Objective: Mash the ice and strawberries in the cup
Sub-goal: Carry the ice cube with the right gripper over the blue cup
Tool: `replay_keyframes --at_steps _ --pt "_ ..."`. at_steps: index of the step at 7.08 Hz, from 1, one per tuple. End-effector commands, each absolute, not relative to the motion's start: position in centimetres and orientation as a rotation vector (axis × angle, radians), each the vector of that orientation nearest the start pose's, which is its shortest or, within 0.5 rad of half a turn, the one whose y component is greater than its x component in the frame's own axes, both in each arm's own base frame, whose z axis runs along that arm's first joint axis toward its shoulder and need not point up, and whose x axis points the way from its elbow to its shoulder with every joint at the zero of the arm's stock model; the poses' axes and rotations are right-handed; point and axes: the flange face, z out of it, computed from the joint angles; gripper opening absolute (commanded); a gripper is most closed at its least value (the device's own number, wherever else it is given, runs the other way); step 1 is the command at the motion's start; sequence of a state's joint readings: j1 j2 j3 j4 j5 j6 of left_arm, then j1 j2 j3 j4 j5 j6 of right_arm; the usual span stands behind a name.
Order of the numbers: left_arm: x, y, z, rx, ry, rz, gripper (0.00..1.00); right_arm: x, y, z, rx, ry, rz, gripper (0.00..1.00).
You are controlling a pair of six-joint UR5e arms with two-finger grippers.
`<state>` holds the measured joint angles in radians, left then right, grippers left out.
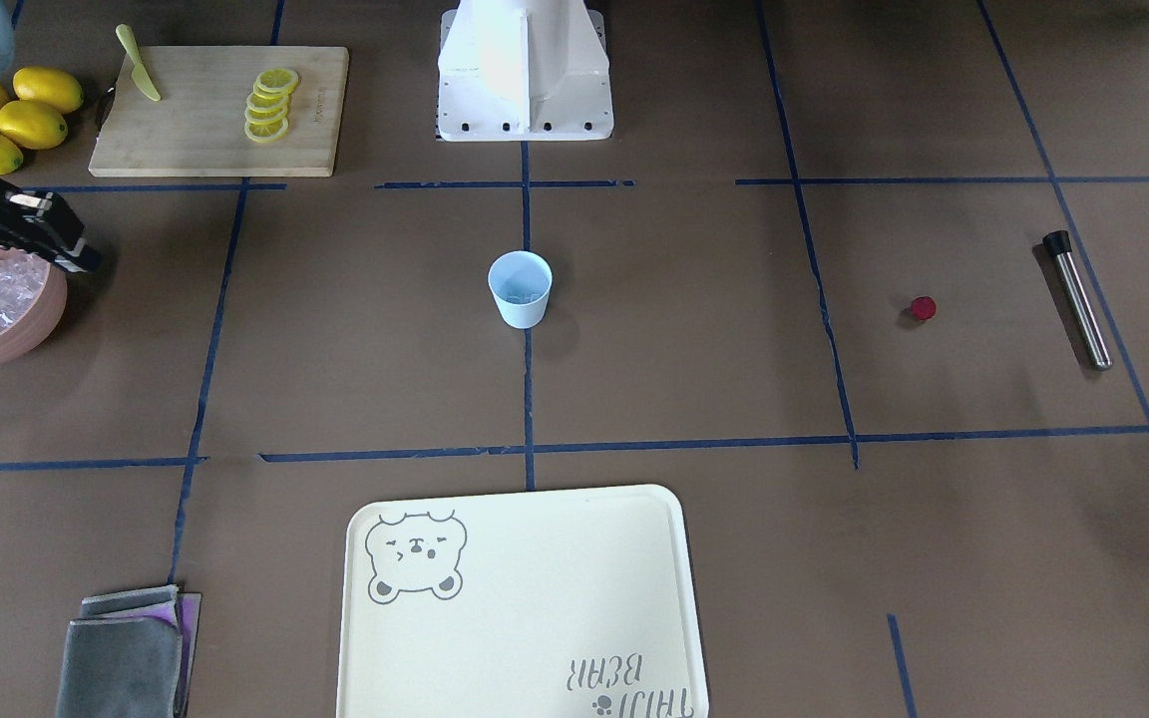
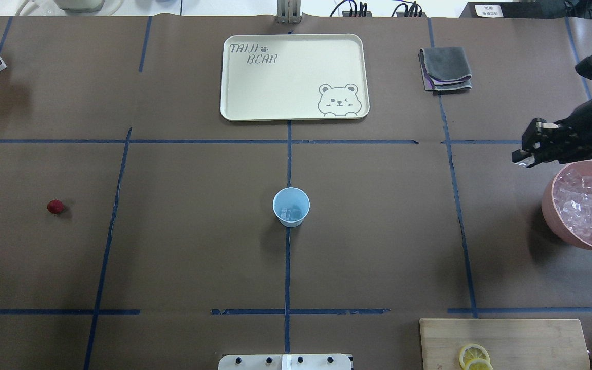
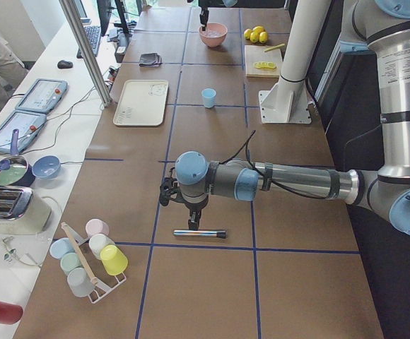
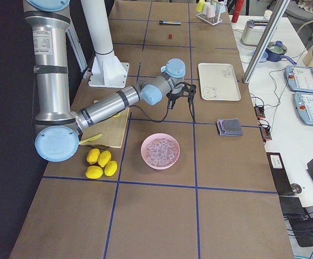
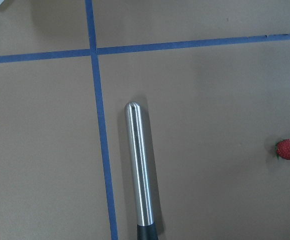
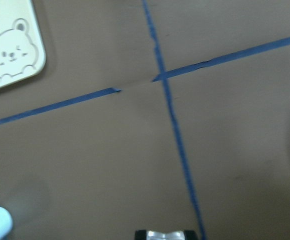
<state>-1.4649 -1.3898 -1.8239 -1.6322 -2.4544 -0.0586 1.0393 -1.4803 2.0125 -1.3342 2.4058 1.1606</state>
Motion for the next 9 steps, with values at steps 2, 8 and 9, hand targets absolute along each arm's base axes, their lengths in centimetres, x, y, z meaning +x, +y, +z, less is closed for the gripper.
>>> replay_keyframes --at_steps 2,8,9 --pt "-1.1 -42.6 60.1 0.053 0.89 0.104 1.0 -38.7 -42.1 20.5 -0.222 -1.152 0.4 0.01" --pt "-1.1 -42.5 60.2 0.052 0.89 0.103 1.0 -53.8 -39.3 17.4 -0.167 -1.089 0.474 0.04" --pt "-1.1 -42.6 60.1 0.053 0.89 0.104 1.0 -54.0 -39.4 17.4 -0.166 -1.086 0.473 0.1"
